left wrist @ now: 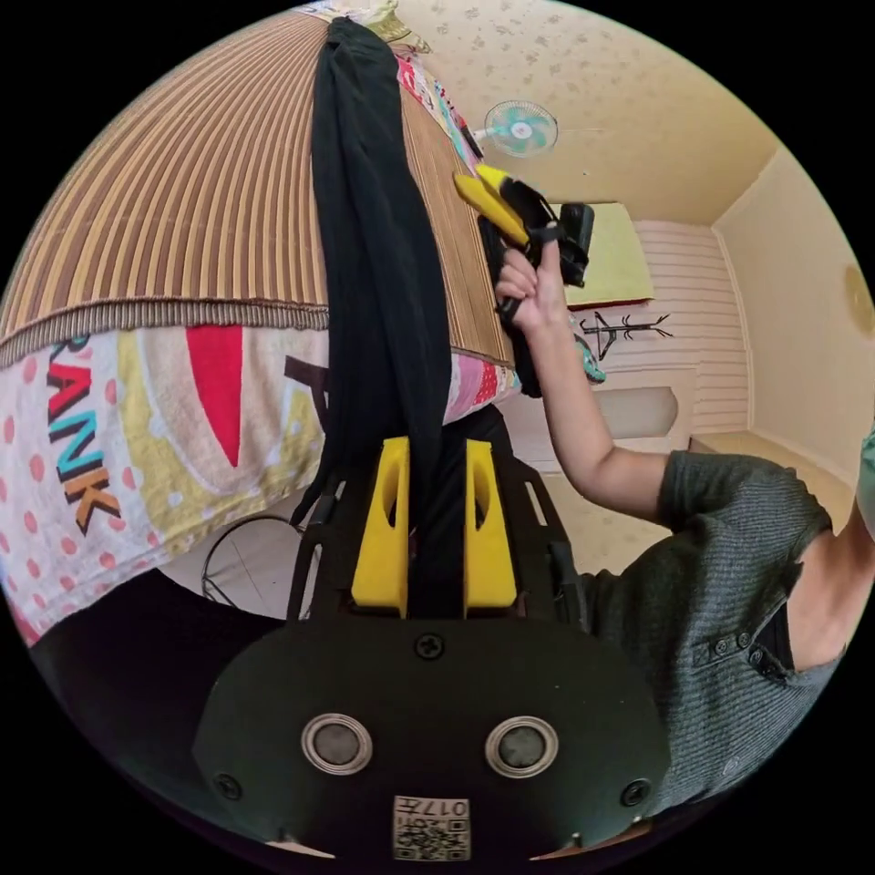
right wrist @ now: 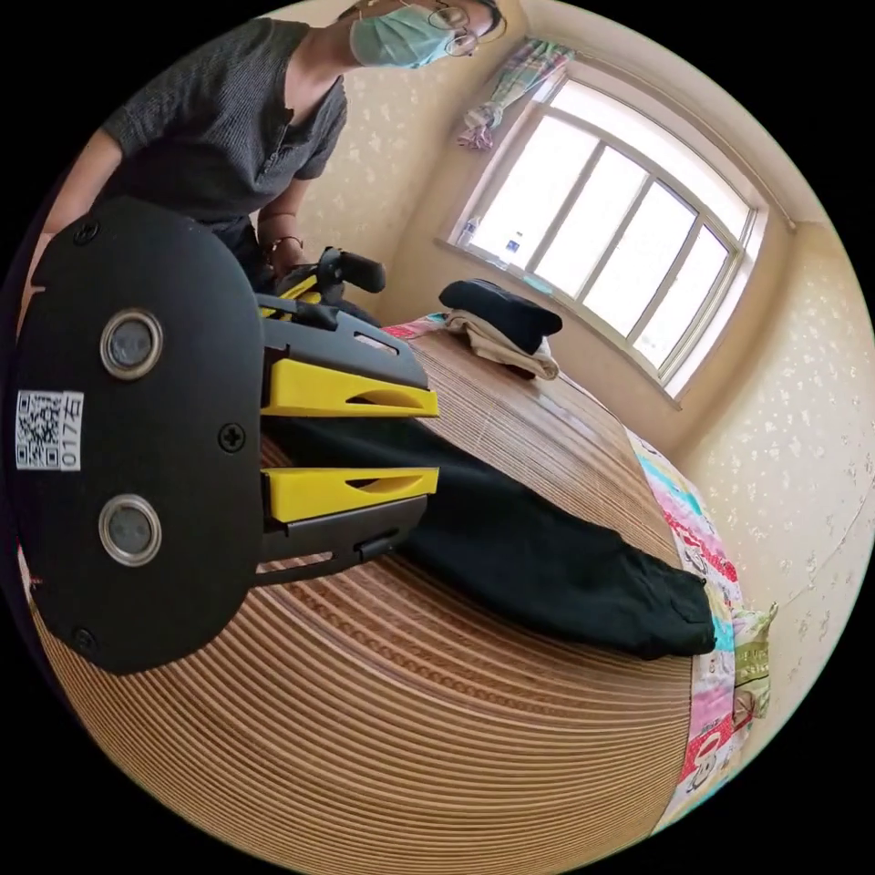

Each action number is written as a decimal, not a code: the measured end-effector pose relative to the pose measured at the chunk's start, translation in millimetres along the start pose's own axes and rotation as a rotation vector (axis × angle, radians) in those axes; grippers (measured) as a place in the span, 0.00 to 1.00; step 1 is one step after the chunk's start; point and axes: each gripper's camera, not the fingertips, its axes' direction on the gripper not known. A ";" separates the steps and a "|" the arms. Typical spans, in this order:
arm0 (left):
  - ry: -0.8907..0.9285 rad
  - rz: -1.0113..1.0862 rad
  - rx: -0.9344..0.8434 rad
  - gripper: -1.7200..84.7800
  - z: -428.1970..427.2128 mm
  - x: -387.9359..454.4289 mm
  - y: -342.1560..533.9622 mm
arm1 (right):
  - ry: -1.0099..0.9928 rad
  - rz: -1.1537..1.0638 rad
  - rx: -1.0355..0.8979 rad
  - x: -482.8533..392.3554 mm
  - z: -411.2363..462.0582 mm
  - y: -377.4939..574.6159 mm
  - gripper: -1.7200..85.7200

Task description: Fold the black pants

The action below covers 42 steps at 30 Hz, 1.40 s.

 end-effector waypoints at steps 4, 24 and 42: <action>-0.089 0.071 -0.064 0.08 16.2 20.4 -27.6 | -0.046 0.114 0.089 -4.3 -41.0 99.6 0.12; -0.413 -0.152 -0.182 0.08 25.6 9.4 50.4 | 0.004 0.124 -0.239 -50.9 57.1 160.7 0.14; -0.505 -0.052 0.166 0.07 2.3 62.1 49.3 | 0.233 0.066 -0.130 -124.5 82.9 208.0 0.12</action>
